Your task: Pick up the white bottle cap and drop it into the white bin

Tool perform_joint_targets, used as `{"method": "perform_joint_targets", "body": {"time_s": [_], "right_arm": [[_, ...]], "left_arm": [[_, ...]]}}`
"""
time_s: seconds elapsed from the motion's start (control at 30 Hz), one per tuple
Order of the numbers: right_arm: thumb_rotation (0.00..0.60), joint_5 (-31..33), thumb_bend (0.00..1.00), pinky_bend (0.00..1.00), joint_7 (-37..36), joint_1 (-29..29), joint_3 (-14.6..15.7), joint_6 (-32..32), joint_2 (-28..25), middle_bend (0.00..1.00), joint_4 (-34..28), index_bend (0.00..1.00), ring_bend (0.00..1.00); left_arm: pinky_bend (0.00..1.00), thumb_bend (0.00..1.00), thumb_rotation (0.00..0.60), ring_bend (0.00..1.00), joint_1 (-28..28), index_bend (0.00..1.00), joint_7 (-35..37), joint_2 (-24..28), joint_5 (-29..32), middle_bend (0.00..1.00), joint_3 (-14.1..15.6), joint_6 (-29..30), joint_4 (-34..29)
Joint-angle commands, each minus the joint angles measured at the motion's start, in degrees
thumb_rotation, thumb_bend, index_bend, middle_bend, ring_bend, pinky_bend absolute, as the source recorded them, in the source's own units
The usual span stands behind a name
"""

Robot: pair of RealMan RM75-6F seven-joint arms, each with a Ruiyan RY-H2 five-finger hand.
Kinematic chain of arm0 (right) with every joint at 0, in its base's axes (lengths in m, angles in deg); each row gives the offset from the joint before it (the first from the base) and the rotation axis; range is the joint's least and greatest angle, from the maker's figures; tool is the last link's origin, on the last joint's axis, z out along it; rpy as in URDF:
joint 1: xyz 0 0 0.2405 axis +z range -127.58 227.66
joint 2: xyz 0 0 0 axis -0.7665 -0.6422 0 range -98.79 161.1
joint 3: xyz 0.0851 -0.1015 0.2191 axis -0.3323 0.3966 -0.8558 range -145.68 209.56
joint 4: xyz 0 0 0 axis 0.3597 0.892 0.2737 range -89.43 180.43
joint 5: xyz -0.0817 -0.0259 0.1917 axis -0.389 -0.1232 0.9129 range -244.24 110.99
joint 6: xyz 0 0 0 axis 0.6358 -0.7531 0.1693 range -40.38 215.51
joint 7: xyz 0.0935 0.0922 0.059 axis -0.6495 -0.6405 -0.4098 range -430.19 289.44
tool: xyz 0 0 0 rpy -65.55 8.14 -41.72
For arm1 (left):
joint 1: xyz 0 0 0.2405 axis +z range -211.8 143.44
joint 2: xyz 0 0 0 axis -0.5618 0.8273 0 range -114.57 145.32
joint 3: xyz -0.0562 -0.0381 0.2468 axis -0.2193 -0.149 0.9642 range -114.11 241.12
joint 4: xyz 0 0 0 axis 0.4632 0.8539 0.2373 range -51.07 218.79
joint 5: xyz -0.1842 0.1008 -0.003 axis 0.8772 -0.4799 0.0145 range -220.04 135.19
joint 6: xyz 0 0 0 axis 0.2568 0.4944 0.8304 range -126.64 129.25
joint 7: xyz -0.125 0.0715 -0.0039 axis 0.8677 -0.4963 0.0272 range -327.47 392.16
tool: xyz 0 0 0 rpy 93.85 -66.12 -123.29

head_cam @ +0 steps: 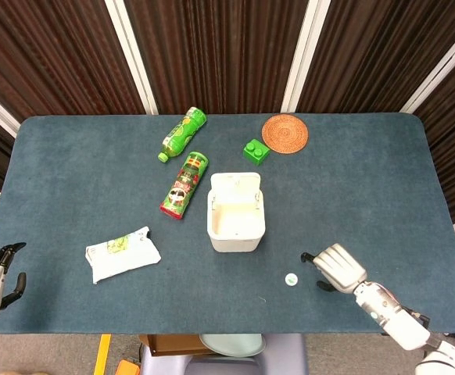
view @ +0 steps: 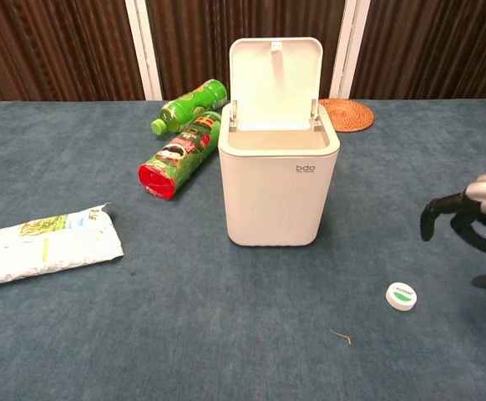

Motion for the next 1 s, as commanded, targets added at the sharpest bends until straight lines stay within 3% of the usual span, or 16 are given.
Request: {"method": "perform_joint_targets", "body": {"time_s": [0.03,1.0], "right_arm": [[0.600,0.14,0.31,1.00,-0.70,0.73,0.60,0.87,1.01,0.83,0.90,0.49,0.97],[0.600,2.68,0.31,1.00,-1.28,5.23,2.55,5.19,8.60,0.84,6.94,0.56,0.97]], "left_arm": [[0.40,0.50,0.600,0.28,-0.02,0.21,0.11,0.02,0.06,0.26,-0.01,-0.10,0.00],[0.40,0.50,0.600,0.28,-0.19,0.22,0.73,0.45,0.97,0.26,-0.11,-1.10,-0.29]]}}
